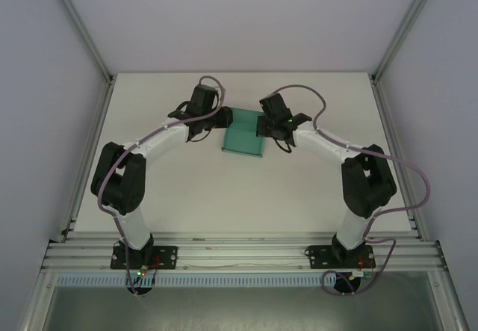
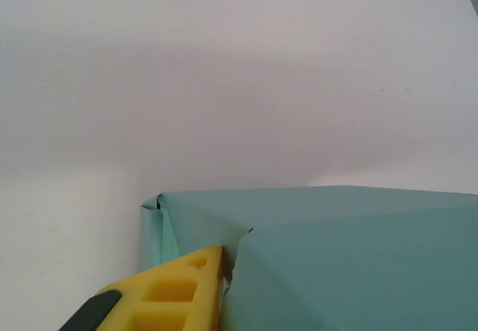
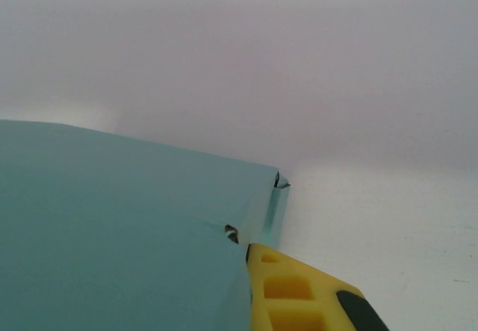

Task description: Assemble paper box

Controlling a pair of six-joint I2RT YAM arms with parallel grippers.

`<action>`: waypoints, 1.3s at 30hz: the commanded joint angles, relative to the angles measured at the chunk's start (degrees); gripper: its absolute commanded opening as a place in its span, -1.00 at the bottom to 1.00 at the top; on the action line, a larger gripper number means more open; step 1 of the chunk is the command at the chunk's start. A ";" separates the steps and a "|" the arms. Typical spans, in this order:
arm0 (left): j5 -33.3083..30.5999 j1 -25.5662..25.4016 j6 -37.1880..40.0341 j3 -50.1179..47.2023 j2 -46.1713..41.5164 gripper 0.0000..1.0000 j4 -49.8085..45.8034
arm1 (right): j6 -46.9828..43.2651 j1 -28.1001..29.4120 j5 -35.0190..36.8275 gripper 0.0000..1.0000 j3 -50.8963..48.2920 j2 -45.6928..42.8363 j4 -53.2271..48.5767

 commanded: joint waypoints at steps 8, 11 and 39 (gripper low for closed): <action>-0.73 -1.58 -2.44 -5.94 1.62 -0.66 3.65 | 6.48 1.96 3.76 -1.00 -3.35 1.16 11.24; -0.13 -1.77 -2.67 -7.28 2.22 -0.66 5.15 | 6.84 2.11 3.52 -1.00 -5.76 1.18 13.31; -4.68 -2.31 -0.90 -15.07 -11.22 0.66 -2.09 | -2.85 8.60 20.22 -1.00 -17.47 -0.32 14.61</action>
